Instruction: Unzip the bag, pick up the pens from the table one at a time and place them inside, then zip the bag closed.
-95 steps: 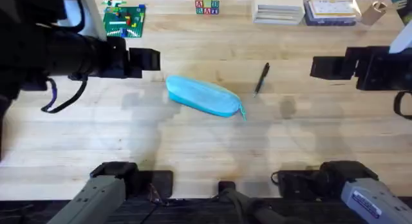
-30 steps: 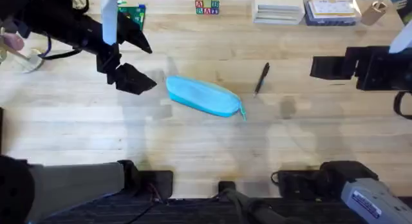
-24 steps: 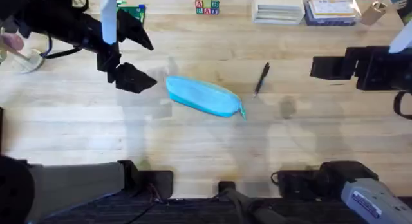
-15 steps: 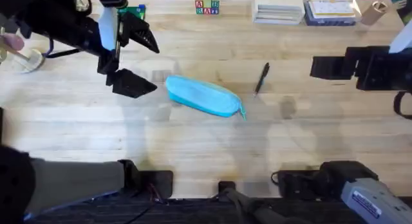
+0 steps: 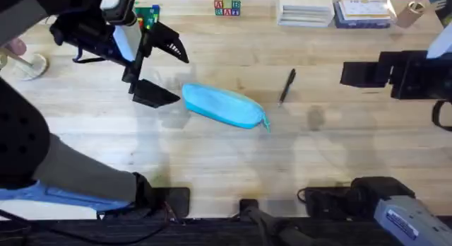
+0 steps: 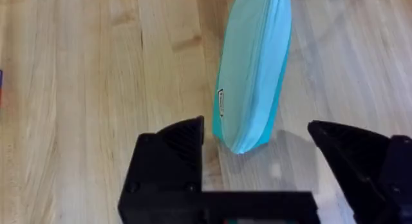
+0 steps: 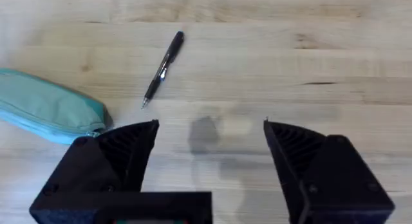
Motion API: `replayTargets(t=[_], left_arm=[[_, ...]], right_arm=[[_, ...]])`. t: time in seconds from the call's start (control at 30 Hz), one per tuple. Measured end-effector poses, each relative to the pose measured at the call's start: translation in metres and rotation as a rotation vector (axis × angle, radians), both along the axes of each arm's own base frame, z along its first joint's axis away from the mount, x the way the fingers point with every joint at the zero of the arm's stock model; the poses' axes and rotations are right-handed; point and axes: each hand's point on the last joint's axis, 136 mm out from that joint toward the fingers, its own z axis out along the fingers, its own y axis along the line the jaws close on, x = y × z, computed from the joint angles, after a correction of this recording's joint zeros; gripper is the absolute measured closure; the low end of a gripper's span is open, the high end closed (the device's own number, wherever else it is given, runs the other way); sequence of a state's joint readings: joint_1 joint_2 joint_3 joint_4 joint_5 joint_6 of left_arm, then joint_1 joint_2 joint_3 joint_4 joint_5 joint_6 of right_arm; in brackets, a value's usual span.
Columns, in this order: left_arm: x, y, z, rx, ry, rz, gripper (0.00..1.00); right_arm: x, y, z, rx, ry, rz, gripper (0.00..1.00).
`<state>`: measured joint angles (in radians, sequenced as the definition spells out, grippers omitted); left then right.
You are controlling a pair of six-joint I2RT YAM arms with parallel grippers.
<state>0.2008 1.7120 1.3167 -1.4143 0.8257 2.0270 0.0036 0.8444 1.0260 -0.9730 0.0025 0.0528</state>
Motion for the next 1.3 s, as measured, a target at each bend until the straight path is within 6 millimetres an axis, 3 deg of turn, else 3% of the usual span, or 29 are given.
replayTargets(t=[0.37, 0.8, 1.3], left_arm=[[0.005, -0.002, -0.025, -0.048, 0.081, -0.013, 0.008], [0.006, -0.004, -0.025, -0.066, 0.086, -0.008, 0.007], [0.008, -0.004, -0.046, -0.084, 0.161, -0.005, 0.008]], right_arm=[[0.0, 0.0, 0.0, 0.0, 0.0, 0.0, 0.004], [0.0, 0.0, 0.0, 0.0, 0.001, 0.0, 0.004], [0.0, 0.0, 0.0, 0.0, 0.0, 0.0, 0.003]])
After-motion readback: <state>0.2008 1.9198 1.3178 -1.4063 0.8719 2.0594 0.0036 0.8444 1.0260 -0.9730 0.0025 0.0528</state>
